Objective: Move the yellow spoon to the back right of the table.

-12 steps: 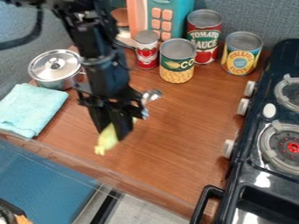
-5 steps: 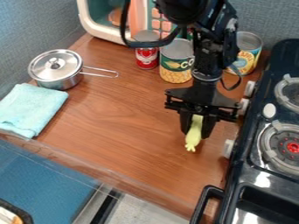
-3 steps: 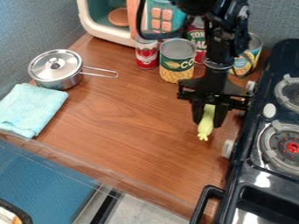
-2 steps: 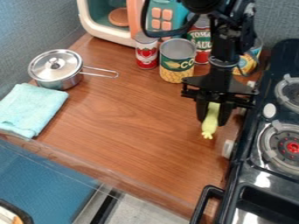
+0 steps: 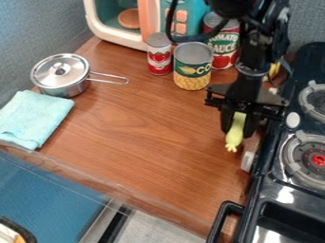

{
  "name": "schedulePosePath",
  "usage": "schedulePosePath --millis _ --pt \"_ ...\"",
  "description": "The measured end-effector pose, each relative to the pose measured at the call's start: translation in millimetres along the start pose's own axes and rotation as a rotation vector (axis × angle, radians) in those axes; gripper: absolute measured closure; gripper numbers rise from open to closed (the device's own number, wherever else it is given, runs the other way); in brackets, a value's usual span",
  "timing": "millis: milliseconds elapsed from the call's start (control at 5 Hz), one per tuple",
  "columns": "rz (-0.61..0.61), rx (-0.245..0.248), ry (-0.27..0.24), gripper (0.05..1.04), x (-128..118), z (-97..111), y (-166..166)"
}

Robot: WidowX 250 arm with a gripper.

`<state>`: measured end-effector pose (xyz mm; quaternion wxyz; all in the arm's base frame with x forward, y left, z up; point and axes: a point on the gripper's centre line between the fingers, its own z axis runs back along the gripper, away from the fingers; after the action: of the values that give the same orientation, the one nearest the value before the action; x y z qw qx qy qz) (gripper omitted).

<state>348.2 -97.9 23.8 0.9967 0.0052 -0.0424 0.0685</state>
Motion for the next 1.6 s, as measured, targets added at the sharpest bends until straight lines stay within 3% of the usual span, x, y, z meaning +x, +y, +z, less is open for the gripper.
schedulePosePath --millis 200,400,600,800,1000,1200,1400,1600 --pt "-0.003 0.013 0.004 0.704 1.3 -8.1 1.5" --pt "-0.003 0.013 0.004 0.618 6.9 -8.3 1.9" --pt "0.000 0.015 0.016 0.317 10.2 -4.1 6.8" --pt "0.005 0.007 0.052 0.091 5.8 2.1 10.4" --pt "0.011 -0.047 0.015 0.081 6.1 49.4 15.8" --pt "0.015 -0.081 0.038 0.083 -7.6 84.9 31.6" --pt "-0.011 -0.074 0.097 0.083 -30.8 93.3 51.9" --pt "-0.041 -0.002 0.133 0.083 -49.7 94.3 94.2"
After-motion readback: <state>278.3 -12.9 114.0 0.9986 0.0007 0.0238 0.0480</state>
